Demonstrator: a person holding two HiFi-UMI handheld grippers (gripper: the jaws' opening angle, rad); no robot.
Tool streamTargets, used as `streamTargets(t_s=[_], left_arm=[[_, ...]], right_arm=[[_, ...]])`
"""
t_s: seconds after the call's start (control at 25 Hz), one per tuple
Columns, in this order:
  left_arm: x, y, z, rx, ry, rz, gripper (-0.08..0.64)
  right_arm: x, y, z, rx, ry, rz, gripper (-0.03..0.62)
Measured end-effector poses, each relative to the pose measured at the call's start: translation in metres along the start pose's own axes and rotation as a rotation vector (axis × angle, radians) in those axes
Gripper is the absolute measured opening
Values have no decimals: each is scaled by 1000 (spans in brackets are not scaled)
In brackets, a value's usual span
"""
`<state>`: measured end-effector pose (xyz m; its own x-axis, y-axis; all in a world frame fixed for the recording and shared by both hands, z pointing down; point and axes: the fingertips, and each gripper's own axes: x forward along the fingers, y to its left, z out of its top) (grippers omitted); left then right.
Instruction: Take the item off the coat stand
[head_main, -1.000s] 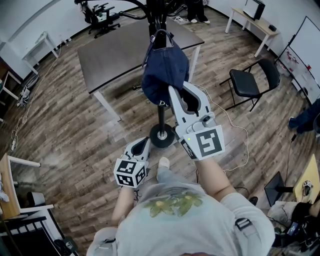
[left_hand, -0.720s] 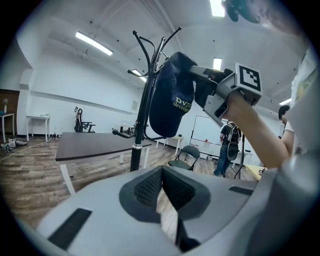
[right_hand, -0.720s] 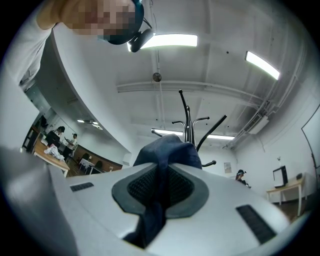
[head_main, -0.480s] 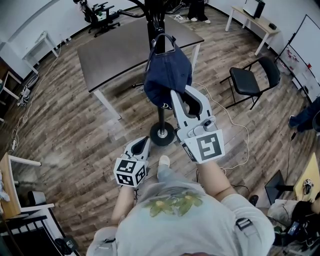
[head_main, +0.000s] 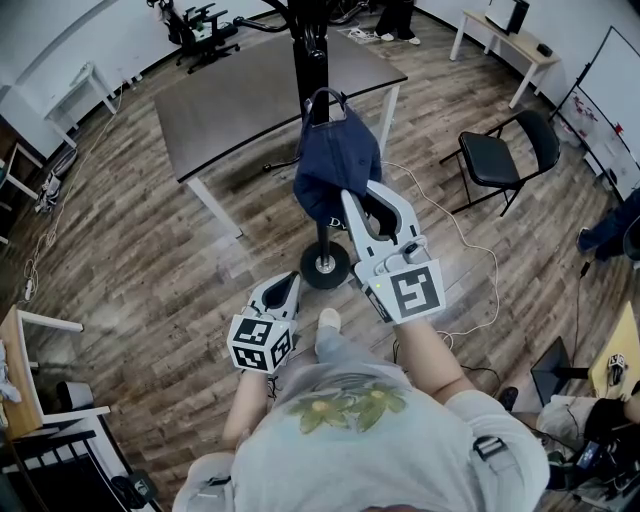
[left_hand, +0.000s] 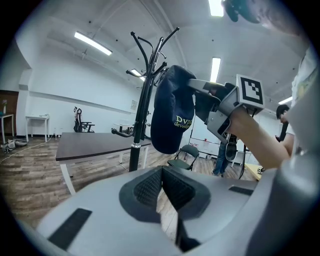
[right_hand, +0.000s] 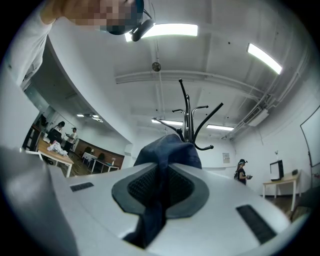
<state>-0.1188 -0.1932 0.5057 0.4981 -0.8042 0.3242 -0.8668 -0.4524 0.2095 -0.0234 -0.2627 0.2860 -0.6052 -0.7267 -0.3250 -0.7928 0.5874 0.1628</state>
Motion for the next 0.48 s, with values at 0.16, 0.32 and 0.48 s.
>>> streamTargets(t_s=[0.16,0.32,0.48], left_arm=[[0,-1,0,1,-2,1,15],[-2,-4,-3,0,-2,1,15],[-3,-4,-7,-2,-1,0,15]], right_arm=[[-7,3,-15,12,38,7,46],[-19,9,-31,43,79,15,46],[-27,13,-46,42,112,23,46]])
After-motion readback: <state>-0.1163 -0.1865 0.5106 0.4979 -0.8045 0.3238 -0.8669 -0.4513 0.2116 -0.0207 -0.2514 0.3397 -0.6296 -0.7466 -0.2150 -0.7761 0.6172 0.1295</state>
